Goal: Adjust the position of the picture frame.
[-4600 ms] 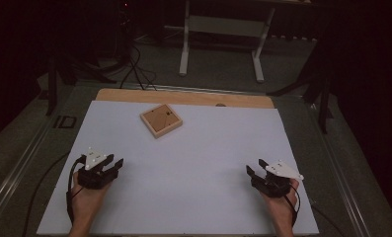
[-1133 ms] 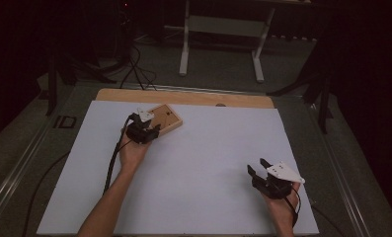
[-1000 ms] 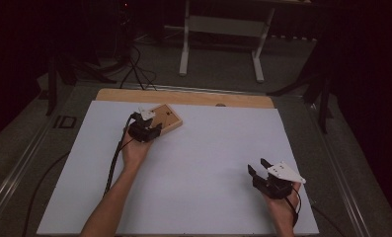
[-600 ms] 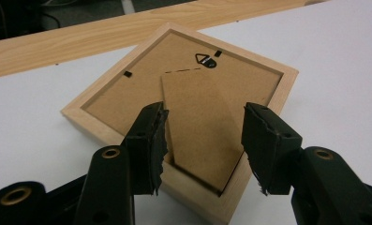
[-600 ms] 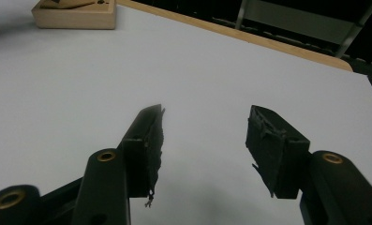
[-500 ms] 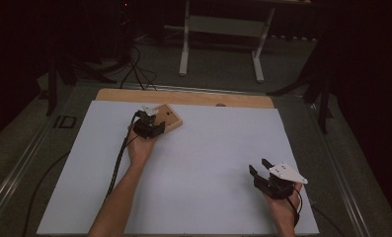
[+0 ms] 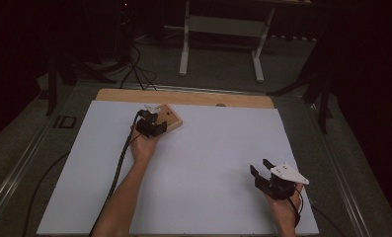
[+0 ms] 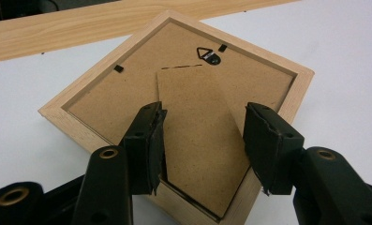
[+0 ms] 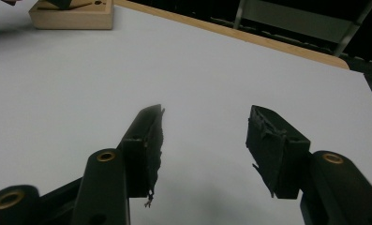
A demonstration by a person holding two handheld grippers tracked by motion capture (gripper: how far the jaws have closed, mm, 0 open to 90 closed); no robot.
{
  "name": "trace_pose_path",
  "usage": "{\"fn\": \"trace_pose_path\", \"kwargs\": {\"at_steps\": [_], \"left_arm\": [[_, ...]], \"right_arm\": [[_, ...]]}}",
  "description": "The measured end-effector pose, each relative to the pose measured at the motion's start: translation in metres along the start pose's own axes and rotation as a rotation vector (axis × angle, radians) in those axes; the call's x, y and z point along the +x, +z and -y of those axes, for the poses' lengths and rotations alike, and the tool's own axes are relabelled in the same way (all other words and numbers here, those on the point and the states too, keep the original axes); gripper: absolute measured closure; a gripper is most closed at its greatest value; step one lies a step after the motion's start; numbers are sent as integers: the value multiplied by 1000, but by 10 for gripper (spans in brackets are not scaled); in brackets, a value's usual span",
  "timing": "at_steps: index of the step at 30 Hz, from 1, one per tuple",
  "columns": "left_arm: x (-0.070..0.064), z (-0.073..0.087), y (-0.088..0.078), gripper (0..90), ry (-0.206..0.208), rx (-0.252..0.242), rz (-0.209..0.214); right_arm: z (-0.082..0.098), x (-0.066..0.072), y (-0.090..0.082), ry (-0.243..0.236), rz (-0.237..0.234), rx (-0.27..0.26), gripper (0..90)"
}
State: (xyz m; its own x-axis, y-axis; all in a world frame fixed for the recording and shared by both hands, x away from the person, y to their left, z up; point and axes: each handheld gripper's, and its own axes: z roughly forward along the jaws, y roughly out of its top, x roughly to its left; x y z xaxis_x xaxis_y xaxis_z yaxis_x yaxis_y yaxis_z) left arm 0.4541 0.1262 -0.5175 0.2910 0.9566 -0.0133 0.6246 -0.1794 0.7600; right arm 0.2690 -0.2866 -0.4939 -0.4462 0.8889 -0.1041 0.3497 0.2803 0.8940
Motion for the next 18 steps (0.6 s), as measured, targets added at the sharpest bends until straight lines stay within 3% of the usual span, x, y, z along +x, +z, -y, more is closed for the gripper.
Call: {"fn": "trace_pose_path", "kwargs": {"at_steps": [18], "left_arm": [[2,4,-8,502,49,22,46]], "right_arm": [[0,4,2,-17,-18,16,449]]}}
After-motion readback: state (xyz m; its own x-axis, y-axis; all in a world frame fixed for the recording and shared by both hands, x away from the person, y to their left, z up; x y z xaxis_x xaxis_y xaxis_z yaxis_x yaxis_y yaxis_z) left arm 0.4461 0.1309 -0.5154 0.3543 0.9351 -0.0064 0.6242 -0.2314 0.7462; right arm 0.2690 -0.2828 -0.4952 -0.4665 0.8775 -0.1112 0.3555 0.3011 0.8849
